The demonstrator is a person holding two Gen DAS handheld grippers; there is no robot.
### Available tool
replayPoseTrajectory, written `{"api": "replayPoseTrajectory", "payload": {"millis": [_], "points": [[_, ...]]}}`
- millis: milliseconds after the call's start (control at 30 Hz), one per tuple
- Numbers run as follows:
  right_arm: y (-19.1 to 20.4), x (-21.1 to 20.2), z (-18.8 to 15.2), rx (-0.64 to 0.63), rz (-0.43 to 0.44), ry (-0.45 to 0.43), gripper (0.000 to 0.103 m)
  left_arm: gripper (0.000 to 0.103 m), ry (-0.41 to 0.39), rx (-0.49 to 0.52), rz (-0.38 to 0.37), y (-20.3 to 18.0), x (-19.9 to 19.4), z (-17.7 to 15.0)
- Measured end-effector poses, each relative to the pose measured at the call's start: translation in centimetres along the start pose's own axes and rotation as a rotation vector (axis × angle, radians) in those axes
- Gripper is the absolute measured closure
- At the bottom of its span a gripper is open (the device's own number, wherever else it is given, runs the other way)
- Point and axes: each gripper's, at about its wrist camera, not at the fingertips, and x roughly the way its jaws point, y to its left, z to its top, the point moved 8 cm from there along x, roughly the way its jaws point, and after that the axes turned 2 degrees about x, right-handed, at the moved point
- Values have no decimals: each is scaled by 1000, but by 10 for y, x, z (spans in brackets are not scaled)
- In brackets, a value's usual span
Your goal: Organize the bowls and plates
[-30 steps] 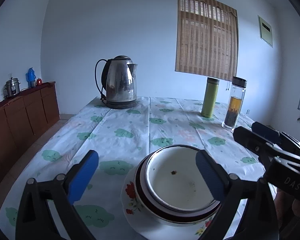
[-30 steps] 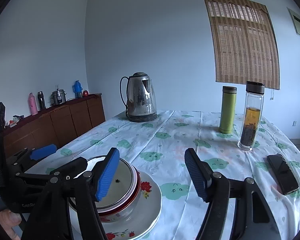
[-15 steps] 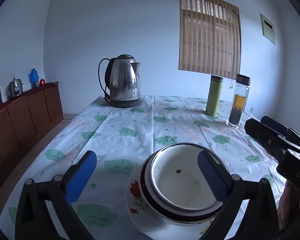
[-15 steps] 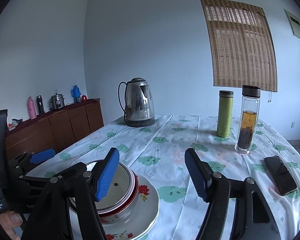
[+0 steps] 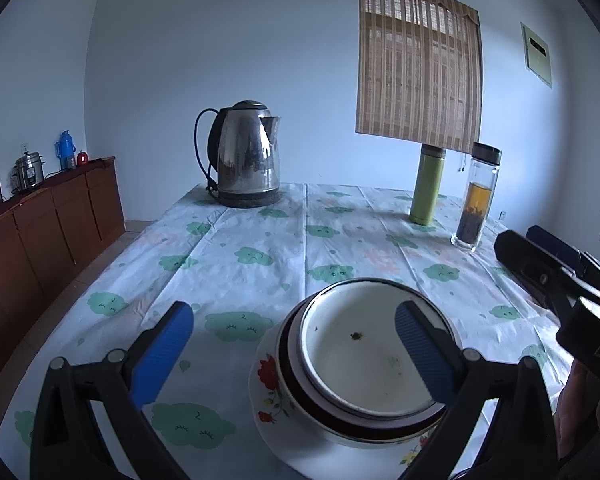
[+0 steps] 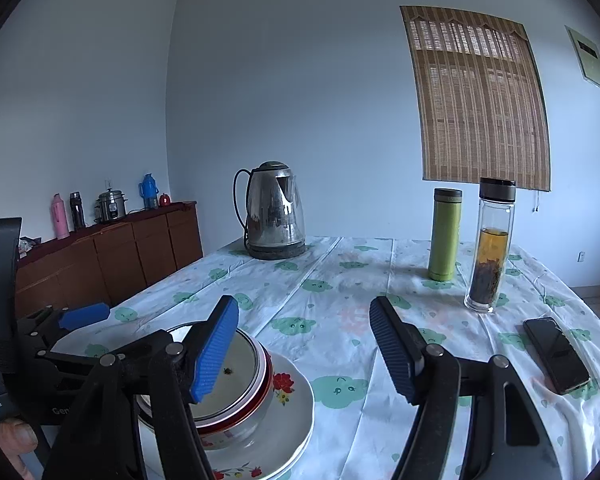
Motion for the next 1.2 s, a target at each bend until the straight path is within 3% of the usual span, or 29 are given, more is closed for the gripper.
{"api": "replayPoseTrajectory", "payload": {"millis": [600, 1033, 1200], "points": [[2, -2, 1, -19, -19, -13, 33, 0, 0, -9, -2, 0, 0, -1], [5, -11, 7, -53, -37, -69, 33, 0, -16, -9, 5, 3, -5, 3], [7, -10, 7, -62, -37, -70, 33, 0, -40, 19, 39, 3, -8, 5]]}}
